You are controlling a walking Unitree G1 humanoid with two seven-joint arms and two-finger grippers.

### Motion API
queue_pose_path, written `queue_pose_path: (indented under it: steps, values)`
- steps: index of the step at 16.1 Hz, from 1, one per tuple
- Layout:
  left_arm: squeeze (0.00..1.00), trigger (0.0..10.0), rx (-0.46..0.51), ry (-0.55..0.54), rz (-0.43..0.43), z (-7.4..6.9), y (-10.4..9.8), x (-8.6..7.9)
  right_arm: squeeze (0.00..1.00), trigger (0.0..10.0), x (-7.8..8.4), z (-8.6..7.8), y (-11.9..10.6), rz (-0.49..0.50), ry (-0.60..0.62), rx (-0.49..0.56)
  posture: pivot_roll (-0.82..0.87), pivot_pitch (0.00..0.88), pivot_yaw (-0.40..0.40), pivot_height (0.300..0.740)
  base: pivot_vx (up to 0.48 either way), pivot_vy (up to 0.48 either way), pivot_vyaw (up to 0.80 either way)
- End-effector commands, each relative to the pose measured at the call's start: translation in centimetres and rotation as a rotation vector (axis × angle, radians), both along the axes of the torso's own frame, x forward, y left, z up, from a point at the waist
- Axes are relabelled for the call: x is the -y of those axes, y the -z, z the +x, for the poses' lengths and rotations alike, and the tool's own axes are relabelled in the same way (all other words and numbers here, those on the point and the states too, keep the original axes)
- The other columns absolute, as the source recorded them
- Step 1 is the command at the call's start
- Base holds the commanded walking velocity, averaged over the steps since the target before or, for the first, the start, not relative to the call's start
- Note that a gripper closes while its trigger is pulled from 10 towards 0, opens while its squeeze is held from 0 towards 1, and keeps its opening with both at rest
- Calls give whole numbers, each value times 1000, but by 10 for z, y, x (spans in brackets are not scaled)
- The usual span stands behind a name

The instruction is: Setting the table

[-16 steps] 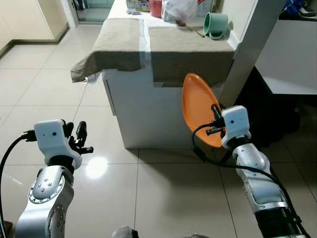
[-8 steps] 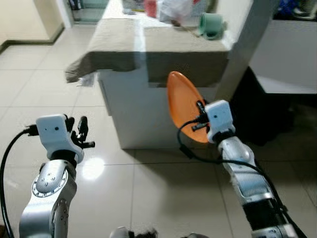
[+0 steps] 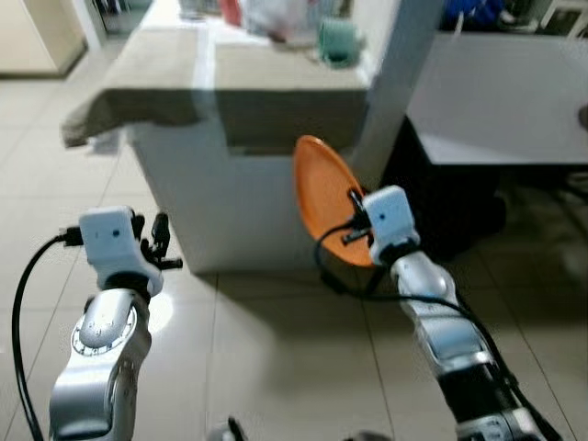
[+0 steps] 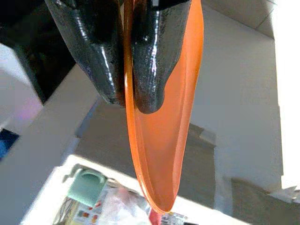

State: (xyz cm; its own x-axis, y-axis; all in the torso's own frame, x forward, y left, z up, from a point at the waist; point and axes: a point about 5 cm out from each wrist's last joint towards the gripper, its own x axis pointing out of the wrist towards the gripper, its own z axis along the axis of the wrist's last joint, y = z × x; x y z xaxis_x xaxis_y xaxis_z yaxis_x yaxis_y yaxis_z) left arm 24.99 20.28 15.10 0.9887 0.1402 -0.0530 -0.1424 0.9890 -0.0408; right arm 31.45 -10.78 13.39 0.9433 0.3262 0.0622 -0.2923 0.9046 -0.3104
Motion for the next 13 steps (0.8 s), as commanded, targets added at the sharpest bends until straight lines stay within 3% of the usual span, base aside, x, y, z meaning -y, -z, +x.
queue_pose_path:
  steps: [1, 13]
  values:
    - [0, 10000, 13, 10, 4, 2, -3, 5, 0, 10000, 10, 2, -8, -5, 28, 44, -17, 75, -13, 740, 326, -349, 0]
    - [0, 10000, 35, 72, 41, 14, -4, 17, 0, 10000, 14, 7, -7, -1, 52, 41, -39, 46, -1, 740, 353, -322, 0]
